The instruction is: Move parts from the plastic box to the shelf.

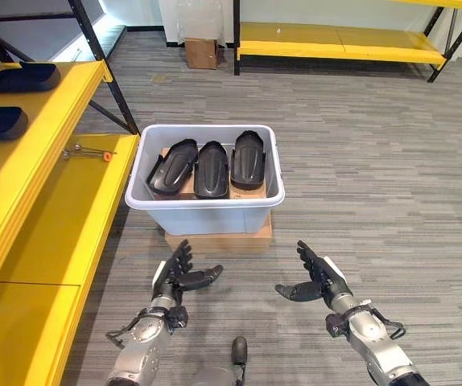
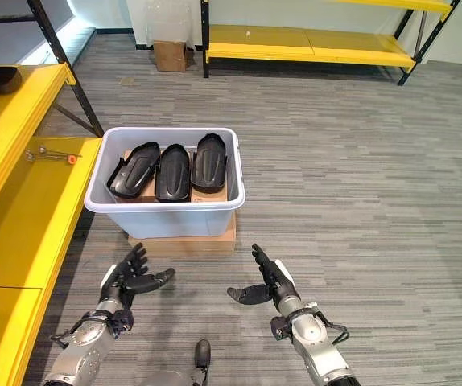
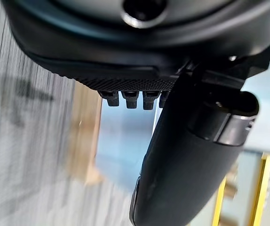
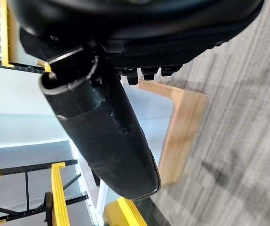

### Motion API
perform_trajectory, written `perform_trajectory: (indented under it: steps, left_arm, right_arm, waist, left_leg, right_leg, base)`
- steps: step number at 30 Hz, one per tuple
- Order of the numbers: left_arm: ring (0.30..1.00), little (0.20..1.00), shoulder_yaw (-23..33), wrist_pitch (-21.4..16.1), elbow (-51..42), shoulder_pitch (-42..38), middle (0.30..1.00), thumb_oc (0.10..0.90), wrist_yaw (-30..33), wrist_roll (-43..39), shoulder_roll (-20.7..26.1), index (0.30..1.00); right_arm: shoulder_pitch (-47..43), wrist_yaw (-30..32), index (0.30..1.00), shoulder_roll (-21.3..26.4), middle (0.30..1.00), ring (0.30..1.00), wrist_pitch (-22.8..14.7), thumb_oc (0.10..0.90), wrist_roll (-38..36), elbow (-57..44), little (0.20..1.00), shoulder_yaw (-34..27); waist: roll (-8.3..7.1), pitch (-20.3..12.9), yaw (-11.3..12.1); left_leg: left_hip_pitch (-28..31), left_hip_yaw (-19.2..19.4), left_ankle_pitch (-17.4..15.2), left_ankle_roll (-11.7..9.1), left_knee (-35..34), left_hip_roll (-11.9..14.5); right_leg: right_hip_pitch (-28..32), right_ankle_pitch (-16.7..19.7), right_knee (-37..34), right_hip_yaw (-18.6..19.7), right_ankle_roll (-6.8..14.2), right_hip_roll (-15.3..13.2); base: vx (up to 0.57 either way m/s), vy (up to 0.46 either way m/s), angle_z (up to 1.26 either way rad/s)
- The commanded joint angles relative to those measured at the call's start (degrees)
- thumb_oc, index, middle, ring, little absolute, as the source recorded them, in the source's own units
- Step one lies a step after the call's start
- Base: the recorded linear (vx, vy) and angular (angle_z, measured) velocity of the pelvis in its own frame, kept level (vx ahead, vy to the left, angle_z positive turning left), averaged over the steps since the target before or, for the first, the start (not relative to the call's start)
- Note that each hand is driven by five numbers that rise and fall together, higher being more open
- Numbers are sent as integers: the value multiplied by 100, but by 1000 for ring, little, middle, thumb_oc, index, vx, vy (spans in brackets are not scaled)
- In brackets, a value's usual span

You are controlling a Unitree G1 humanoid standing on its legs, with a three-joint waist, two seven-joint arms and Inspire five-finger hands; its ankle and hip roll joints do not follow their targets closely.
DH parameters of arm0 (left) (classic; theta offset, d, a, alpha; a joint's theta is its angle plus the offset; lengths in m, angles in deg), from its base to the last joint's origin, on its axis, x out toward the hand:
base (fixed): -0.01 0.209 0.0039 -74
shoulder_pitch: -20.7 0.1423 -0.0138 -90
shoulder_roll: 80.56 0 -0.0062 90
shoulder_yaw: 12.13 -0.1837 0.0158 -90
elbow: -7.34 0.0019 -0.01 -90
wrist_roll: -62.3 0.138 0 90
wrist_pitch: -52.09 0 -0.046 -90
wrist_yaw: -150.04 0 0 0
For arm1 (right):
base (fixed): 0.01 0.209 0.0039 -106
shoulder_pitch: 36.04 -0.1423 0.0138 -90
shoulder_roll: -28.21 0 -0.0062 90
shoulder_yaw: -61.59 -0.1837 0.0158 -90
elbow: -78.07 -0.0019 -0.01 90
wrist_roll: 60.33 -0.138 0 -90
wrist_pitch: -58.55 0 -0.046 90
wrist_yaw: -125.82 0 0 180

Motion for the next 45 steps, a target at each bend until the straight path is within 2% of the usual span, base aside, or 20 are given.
perform_trajectory:
  steps: [1, 5, 11, 12, 14, 15, 16, 17, 18, 19, 20, 21, 22, 23, 26, 29, 45]
  left_arm:
    - [1000, 1000, 162, -793, -687, 3, 1000, 900, 201, 334, 57, 1000]
    - [1000, 1000, 177, -775, -688, 79, 1000, 900, 149, 387, 24, 1000]
    - [1000, 1000, 97, -732, -612, 111, 1000, 900, 46, 461, 7, 1000]
    - [1000, 1000, 123, -804, -586, 101, 1000, 900, 133, 392, 3, 1000]
    - [1000, 1000, 141, -866, -542, 106, 1000, 900, 246, 375, -21, 1000]
    - [1000, 1000, 153, -911, -494, 92, 1000, 900, 295, 352, -36, 1000]
    - [1000, 1000, 152, -941, -467, 79, 1000, 900, 309, 329, -32, 1000]
    - [1000, 1000, 140, -956, -456, 61, 1000, 900, 312, 317, -19, 1000]
    - [1000, 1000, 127, -926, -484, 38, 1000, 900, 317, 305, 13, 1000]
    - [1000, 1000, 121, -894, -508, 23, 1000, 900, 338, 274, 30, 1000]
    - [1000, 1000, 116, -881, -519, 17, 1000, 900, 356, 251, 38, 1000]
    - [1000, 1000, 131, -856, -557, 19, 1000, 900, 405, 235, 36, 1000]
    - [1000, 1000, 132, -846, -570, 28, 1000, 900, 424, 238, 26, 1000]
    - [1000, 1000, 93, -842, -559, 49, 1000, 900, 411, 247, -10, 1000]
    - [1000, 1000, 5, -822, -577, 85, 1000, 900, 347, 305, -73, 1000]
    - [1000, 1000, -52, -787, -602, 126, 1000, 900, 326, 276, -76, 1000]
    - [1000, 1000, -68, -732, -763, 321, 1000, 900, 429, 252, -51, 1000]
  right_arm:
    - [-204, 138, 1000, 17, 1000, 1000, -533, 900, 6, -422, 1000, -83]
    - [-232, 182, 1000, -36, 1000, 1000, -550, 900, 69, -372, 1000, -83]
    - [-241, 212, 1000, -59, 1000, 1000, -539, 900, 81, -349, 1000, -102]
    - [-199, 226, 1000, -79, 1000, 1000, -556, 900, 131, -384, 1000, -78]
    - [-215, 245, 1000, -78, 1000, 1000, -556, 900, 152, -403, 1000, -4]
    - [-226, 251, 1000, -61, 1000, 1000, -566, 900, 164, -410, 1000, 39]
    - [-228, 255, 1000, -41, 1000, 1000, -585, 900, 164, -419, 1000, 52]
    - [-225, 257, 1000, -11, 1000, 1000, -608, 900, 152, -431, 1000, 42]
    - [-196, 250, 1000, 30, 1000, 1000, -641, 900, 121, -463, 1000, -9]
    - [-174, 237, 1000, 53, 1000, 1000, -636, 900, 98, -496, 1000, -53]
    - [-163, 232, 1000, 62, 1000, 1000, -625, 900, 93, -512, 1000, -71]
    - [-135, 209, 1000, 86, 1000, 1000, -606, 900, 88, -546, 1000, -133]
    - [-112, 191, 1000, 103, 1000, 1000, -596, 900, 75, -555, 1000, -164]
    - [-59, 144, 1000, 122, 1000, 1000, -585, 900, 61, -549, 1000, -222]
    - [-30, 169, 1000, 117, 1000, 1000, -523, 900, 51, -555, 1000, -236]
    - [-5, 192, 1000, 89, 1000, 1000, -447, 900, 54, -540, 1000, -193]
    - [92, 213, 1000, 60, 1000, 1000, -374, 900, 113, -572, 1000, -164]
  waist:
    - [8, -490, 127]
    - [-30, -502, 156]
    - [58, -565, 175]
    - [204, -543, 170]
    - [262, -446, 77]
    - [318, -397, -23]
    - [304, -337, -114]
    - [301, -326, -183]
    - [233, -289, -264]
    - [191, -278, -302]
    - [180, -266, -323]
    - [119, -238, -392]
    - [121, -211, -437]
    - [120, -204, -498]
    - [95, -251, -529]
    - [55, -335, -530]
    - [69, -376, -579]
  left_leg:
    - [-453, 355, -603, -462, 601, 435]
    - [-404, 289, -712, -328, 657, 324]
    - [-331, 227, -795, -142, 563, 231]
    - [-226, 182, -877, -66, 549, 247]
    - [-3, 153, -912, -81, 452, 281]
    - [150, 87, -913, -118, 335, 328]
    - [299, 25, -913, -149, 227, 315]
    - [382, -32, -918, -187, 146, 318]
    - [548, -154, -979, -223, 49, 249]
    - [640, -226, -1019, -243, 4, 210]
    - [694, -262, -1038, -252, -16, 201]
    - [850, -352, -1096, -303, -37, 139]
    - [936, -411, -1128, -336, -37, 137]
    - [1032, -512, -1154, -376, -37, 122]
    - [1033, -534, -1154, -436, -37, 109]
    - [1068, -432, -1241, -447, -37, 105]
    - [1073, -70, -1230, -469, -37, 227]
  right_leg:
    - [-233, 1617, -679, -48, 291, -532]
    - [-373, 1924, -236, 20, 368, -572]
    - [-607, 2512, 1235, 34, 420, -630]
    - [-1133, 2750, 2423, -86, 434, -820]
    - [-1567, 2584, 2642, -64, 398, -676]
    - [-1954, 2513, 2531, -48, 346, -435]
    - [-2096, 2363, 2299, -48, 313, -306]
    - [-2221, 2241, 1846, -75, 283, -171]
    - [-2328, 2152, 989, -199, 277, -121]
    - [-2389, 2170, 511, -271, 295, -107]
    - [-2392, 2188, 331, -303, 306, -98]
    - [-2507, 2292, -423, -367, 355, -72]
    - [-2475, 2321, -737, -371, 366, -29]
    - [-2520, 2497, -960, -281, 414, 0]
    - [-2266, 2461, -1349, -148, 339, 35]
    - [-2088, 2560, -1639, -107, 367, -22]
    - [-1696, 2481, -1977, 14, 301, 35]
  base:
    - [122, 65, 0]
    - [107, 100, 7]
    - [88, 155, 3]
    - [135, 289, -7]
    - [115, 177, -5]
    - [102, 39, 5]
    - [120, -8, 9]
    - [150, -71, 17]
    - [149, -90, 25]
    - [129, -81, 34]
    - [139, -70, 30]
    - [141, -55, 24]
    - [186, -62, 3]
    - [141, -36, 15]
    - [103, -33, 33]
    - [99, -66, 25]
    - [49, -57, -10]
